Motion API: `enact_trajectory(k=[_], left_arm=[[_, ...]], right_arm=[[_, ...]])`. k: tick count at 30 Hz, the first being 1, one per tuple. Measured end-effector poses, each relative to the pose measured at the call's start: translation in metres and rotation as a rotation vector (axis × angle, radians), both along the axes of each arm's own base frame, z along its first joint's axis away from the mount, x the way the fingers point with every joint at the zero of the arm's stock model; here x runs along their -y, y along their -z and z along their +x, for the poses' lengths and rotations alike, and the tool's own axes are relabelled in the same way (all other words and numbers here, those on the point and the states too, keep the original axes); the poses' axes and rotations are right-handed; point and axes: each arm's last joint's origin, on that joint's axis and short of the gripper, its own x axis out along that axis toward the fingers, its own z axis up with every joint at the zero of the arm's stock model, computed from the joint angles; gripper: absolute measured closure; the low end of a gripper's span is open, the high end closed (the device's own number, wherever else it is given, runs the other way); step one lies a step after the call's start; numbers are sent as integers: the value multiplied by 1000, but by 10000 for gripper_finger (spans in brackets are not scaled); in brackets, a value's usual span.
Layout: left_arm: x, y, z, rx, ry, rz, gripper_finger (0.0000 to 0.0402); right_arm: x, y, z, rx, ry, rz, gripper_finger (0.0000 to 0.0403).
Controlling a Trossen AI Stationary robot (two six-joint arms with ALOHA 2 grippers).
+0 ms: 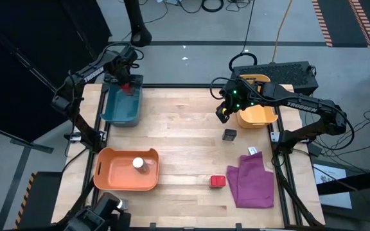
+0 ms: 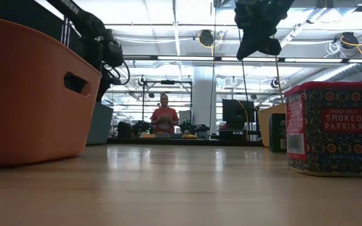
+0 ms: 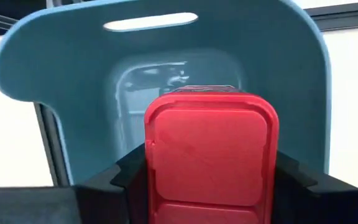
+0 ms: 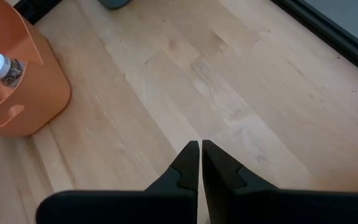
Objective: Sort spices by type
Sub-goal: Put the top red seasoning can into the blue bin
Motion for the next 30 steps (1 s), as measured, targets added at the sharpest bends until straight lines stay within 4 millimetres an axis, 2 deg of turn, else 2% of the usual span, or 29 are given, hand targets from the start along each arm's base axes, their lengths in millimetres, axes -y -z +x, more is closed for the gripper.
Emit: enact_trajectory(k=[30], left_arm=[[-1,1,-6,-47,-17,-1,187]], right_arm=[[1,0,0,-3,8,-27,403]])
